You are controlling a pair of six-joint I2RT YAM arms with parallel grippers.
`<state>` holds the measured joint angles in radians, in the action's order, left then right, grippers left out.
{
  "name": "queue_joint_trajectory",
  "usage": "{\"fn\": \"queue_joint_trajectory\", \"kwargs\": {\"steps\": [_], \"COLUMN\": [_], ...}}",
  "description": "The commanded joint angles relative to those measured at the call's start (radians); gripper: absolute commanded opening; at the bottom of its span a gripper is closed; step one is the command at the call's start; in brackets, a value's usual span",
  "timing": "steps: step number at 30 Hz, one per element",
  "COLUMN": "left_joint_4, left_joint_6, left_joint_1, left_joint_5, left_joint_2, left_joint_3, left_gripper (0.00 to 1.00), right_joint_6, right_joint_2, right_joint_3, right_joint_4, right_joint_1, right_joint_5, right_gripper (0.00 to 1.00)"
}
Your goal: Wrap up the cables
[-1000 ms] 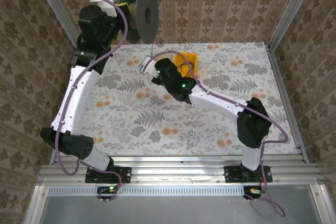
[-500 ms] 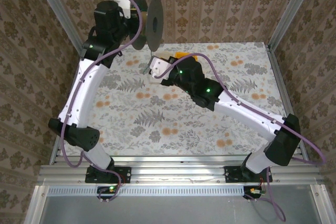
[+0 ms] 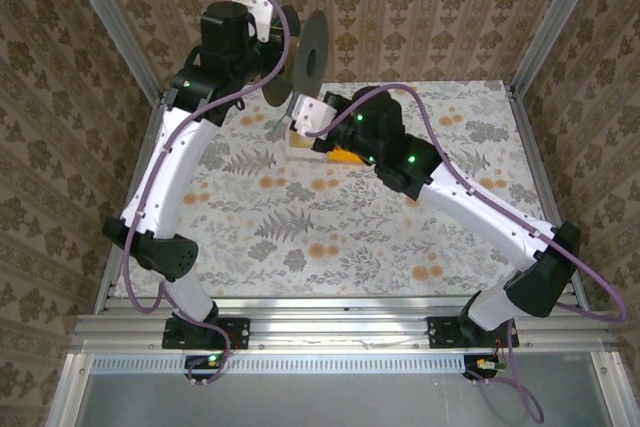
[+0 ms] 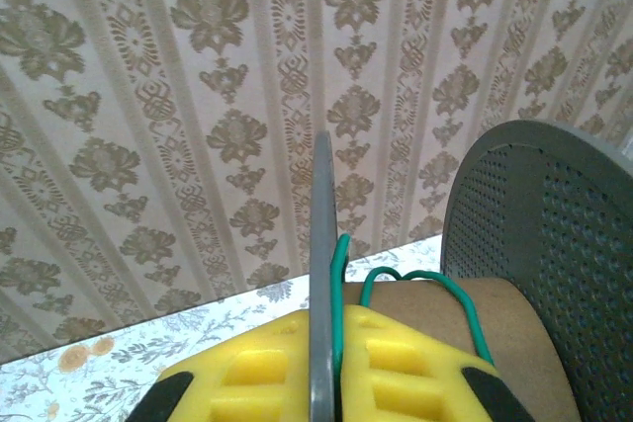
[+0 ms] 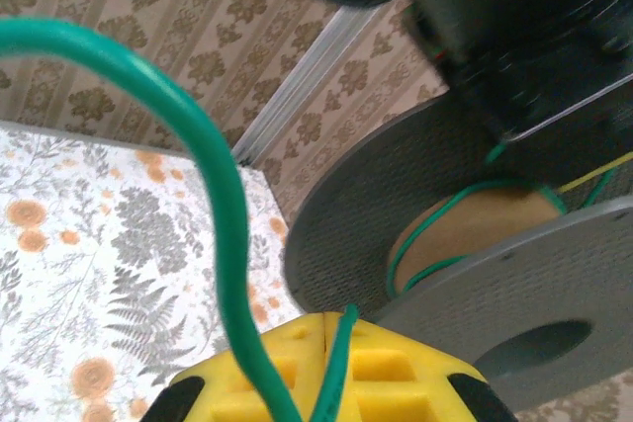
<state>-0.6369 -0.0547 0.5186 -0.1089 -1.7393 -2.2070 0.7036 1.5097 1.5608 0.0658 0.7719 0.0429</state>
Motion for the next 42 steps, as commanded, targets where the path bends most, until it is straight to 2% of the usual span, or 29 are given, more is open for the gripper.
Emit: {"fn": "queue_joint_trajectory", "kwargs": {"steps": [1,11,20,23,25,29,35,39,42], "left_joint_4": [-0.019,-0.102,-0.121,-0.124,-0.128,-0.149,-0.21,-0.245,-0.246], "left_joint_6": [0.081,0.131,0.169,0.18,0.187,0.198,0.219,0.236,0.239], "left_joint_1": [0.005,0.059,0.094,0.1,0.1,0.098,0.098,0.097,0.093], "left_joint_5": [-0.049,-0.067,-0.071,-0.089,-0.096,-0.103,-0.105,-0.122,-0.134], "left_joint_2": [-0.035,-0.062,-0.042,-0.044,-0.05,-0.076,-0.144,-0.184,-0.185], "left_joint_3": [-0.029,-0.015,0.024,0.018,0.002,-0.07,-0.249,-0.353,-0.381], "left_gripper": [0.0,0.0,0.0,0.0,0.0,0.0,0.0,0.0,0.0], "right_joint_6": [-0.038,-0.266,-0.306,-0.305,-0.284,-0.289,-0.31,-0.303,-0.277], "right_joint_2": [-0.041,0.013,0.056,0.045,0.034,-0.015,-0.087,-0.102,-0.102], "right_joint_3": [0.105,0.224,0.322,0.325,0.318,0.233,0.053,0.024,0.024], "right_joint_4": [-0.11,-0.18,-0.096,-0.064,-0.014,0.03,0.009,0.049,0.101], "right_joint_1": [-0.021,-0.141,-0.259,-0.275,-0.275,-0.271,-0.268,-0.266,-0.256], "right_joint_5": [0.105,0.173,0.278,0.375,0.463,0.557,0.524,0.502,0.428], "right_gripper": [0.0,0.0,0.01,0.1,0.2,0.37,0.52,0.62,0.65]}}
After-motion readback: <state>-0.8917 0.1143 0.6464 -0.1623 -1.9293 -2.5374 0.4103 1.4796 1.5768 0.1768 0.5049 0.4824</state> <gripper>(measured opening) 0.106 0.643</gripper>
